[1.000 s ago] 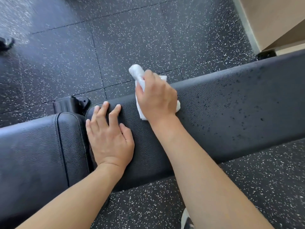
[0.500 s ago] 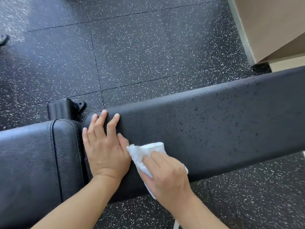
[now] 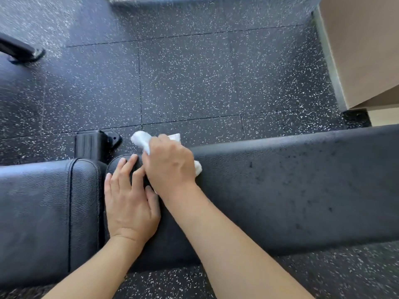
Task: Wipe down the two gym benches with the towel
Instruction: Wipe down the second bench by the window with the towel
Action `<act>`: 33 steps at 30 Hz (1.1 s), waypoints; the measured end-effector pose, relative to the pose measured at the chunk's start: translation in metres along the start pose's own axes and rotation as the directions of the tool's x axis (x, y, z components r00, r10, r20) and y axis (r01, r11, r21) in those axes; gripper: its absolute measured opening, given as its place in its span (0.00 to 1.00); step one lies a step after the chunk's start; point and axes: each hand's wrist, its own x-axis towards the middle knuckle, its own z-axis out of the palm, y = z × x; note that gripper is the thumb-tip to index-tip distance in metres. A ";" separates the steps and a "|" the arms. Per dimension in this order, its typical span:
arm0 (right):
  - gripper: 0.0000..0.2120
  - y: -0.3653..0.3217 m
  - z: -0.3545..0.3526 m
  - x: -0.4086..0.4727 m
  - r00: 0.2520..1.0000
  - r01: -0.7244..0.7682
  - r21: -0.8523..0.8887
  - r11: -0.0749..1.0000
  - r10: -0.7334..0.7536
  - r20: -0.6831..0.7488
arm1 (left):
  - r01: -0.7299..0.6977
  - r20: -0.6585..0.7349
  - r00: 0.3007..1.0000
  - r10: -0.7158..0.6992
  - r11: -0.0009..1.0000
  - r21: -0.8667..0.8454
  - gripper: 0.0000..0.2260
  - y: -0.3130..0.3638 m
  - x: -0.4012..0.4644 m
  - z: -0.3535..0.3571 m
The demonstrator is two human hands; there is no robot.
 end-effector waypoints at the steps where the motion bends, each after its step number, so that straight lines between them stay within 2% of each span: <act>1: 0.08 -0.001 0.002 0.001 0.999 0.029 0.027 0.999 -0.029 0.030 | 0.001 -0.001 1.000 -0.001 1.000 0.001 0.24 0.000 0.000 0.000; 2: 0.08 0.005 -0.003 0.002 0.997 0.035 0.074 0.997 -0.039 0.060 | -0.001 0.000 1.000 0.001 1.000 0.007 0.24 0.000 0.000 0.000; 4: 0.12 0.030 -0.022 0.003 0.998 0.064 0.131 0.989 -0.063 -0.018 | -0.008 0.000 1.000 0.008 1.000 0.016 0.25 -0.001 0.000 0.000; 5: 0.16 0.049 -0.029 0.003 0.992 0.088 0.102 0.991 -0.077 -0.102 | -0.009 -0.001 1.000 0.009 1.000 0.015 0.25 -0.002 0.000 0.000; 6: 0.13 0.073 -0.037 0.002 0.991 0.063 0.043 0.997 -0.057 -0.124 | -0.009 0.002 1.000 0.009 1.000 0.013 0.25 -0.002 0.000 0.000; 7: 0.09 0.096 -0.044 0.002 0.991 0.002 -0.028 1.000 -0.006 -0.130 | -0.008 0.007 1.000 0.008 1.000 0.013 0.25 -0.002 0.000 0.000; 8: 0.12 0.113 -0.053 0.004 0.991 -0.109 -0.079 0.991 0.101 -0.091 | -0.006 0.013 1.000 0.006 1.000 0.011 0.25 -0.003 0.000 0.001; 10: 0.16 0.135 -0.057 0.003 0.975 -0.223 -0.109 0.969 0.222 -0.025 | 0.004 0.024 1.000 -0.004 1.000 0.002 0.25 -0.004 0.000 0.000; 13: 0.15 0.104 -0.044 0.003 0.966 -0.257 -0.104 0.961 0.255 -0.037 | 0.005 0.034 0.999 -0.004 1.000 -0.026 0.24 -0.004 0.000 -0.002; 17: 0.12 0.003 0.006 0.000 0.994 -0.105 0.000 0.994 0.105 0.040 | 0.011 0.020 1.000 -0.010 0.999 -0.052 0.24 -0.006 0.000 -0.001; 20: 0.11 -0.030 0.015 -0.003 0.997 -0.061 0.049 0.997 0.058 0.060 | 0.049 0.010 0.999 -0.048 0.994 -0.094 0.24 -0.005 -0.001 0.000; 22: 0.12 -0.021 0.004 -0.008 0.999 0.009 0.091 0.996 -0.012 0.034 | 0.042 0.019 0.999 -0.041 0.994 -0.105 0.24 -0.005 -0.001 -0.002; 24: 0.12 0.008 -0.012 -0.013 0.997 0.079 0.012 0.997 -0.079 -0.006 | 0.022 0.047 0.999 -0.018 0.997 -0.079 0.25 -0.005 0.000 -0.005; 26: 0.12 0.051 -0.029 -0.010 0.999 -0.001 -0.140 0.990 0.008 0.050 | 0.016 0.076 0.997 -0.012 0.999 -0.051 0.26 -0.004 0.001 -0.007; 28: 0.13 0.093 -0.045 0.000 0.984 -0.165 -0.165 0.972 0.175 0.045 | 0.013 0.102 0.995 -0.009 0.999 -0.033 0.26 -0.004 0.002 -0.009; 30: 0.13 0.115 -0.052 0.007 0.965 -0.256 -0.169 0.952 0.262 0.014 | 0.007 0.136 0.991 -0.003 1.000 -0.029 0.25 -0.003 0.002 -0.010; 33: 0.11 0.080 -0.043 -0.008 0.986 -0.163 -0.177 0.971 0.168 0.016 | 0.056 0.190 0.981 -0.048 0.998 -0.033 0.24 0.002 0.000 -0.015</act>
